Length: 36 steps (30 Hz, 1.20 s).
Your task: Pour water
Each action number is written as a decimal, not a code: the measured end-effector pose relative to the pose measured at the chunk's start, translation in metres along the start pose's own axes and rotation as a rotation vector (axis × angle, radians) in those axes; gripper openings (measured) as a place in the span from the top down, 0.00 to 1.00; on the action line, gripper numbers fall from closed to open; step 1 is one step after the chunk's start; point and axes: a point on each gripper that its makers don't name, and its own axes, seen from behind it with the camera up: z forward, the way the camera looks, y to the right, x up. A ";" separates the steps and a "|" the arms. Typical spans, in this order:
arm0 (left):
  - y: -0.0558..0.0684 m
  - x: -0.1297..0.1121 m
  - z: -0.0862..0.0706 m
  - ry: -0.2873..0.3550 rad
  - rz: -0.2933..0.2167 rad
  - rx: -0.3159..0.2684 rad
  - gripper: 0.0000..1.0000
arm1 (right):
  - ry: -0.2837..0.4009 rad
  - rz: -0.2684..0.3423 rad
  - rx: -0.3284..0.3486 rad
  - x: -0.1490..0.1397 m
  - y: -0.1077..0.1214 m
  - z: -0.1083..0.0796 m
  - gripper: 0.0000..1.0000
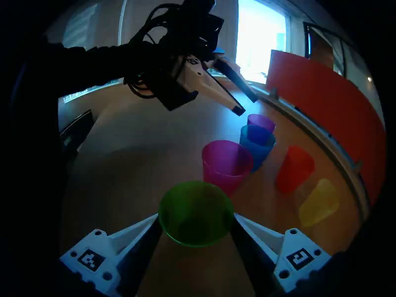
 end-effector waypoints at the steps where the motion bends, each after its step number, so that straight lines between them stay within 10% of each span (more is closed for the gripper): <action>1: 0.001 -0.001 0.001 -0.005 0.002 -0.002 0.08 | 0.000 -0.001 0.003 0.000 -0.001 0.000 0.09; 36: 0.014 -0.041 0.032 -0.087 -0.015 -0.050 0.08 | 0.004 -0.011 0.031 0.002 -0.006 -0.003 0.08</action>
